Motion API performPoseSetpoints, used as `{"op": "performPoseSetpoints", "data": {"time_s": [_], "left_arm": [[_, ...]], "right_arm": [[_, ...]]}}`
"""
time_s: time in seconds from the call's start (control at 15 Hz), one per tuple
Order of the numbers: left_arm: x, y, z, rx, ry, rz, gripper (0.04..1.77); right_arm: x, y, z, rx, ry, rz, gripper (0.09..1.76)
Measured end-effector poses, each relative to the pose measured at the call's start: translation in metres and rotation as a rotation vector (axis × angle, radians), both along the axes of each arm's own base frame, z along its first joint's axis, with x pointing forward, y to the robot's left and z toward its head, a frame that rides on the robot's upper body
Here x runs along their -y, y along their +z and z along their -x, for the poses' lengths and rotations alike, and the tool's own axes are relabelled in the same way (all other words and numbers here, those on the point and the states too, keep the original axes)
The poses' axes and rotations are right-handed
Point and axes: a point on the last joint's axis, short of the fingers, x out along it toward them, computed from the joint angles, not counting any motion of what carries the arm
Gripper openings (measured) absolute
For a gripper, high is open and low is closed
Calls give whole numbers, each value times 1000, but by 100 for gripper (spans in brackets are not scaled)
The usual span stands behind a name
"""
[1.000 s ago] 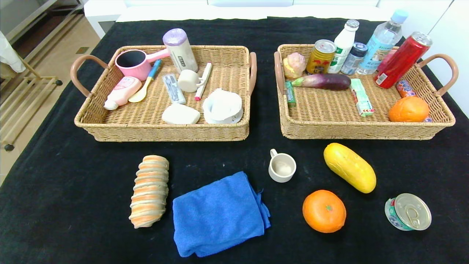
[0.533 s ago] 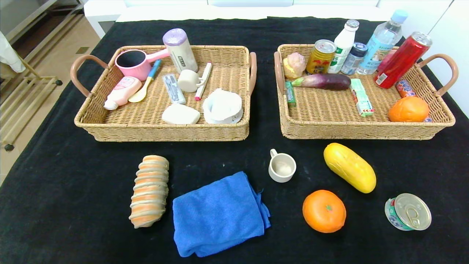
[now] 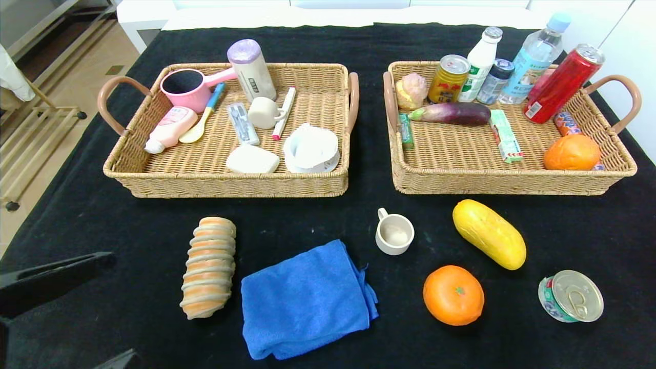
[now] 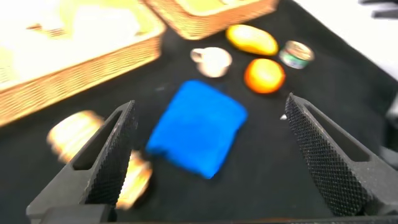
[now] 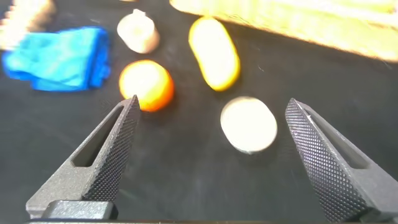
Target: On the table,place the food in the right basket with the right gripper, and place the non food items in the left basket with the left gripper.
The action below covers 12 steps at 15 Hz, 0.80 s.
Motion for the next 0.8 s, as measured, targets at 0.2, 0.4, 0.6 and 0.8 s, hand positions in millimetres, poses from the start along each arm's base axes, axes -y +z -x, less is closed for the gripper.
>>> {"op": "performPoseSetpoints", "data": {"time_s": [0.2, 0.4, 0.6, 0.8], "left_arm": [[19, 9, -23, -32, -87, -50, 172], [31, 17, -41, -69, -98, -65, 172], [36, 17, -51, -91, -78, -76, 172], [37, 16, -54, -98, -75, -81, 172]], "right_arm": [[-8, 17, -21, -27, 77, -4, 171], [-20, 26, -42, -39, 87, -10, 171], [-32, 22, -57, -89, 73, 18, 171], [-38, 18, -65, -124, 75, 35, 171]]}}
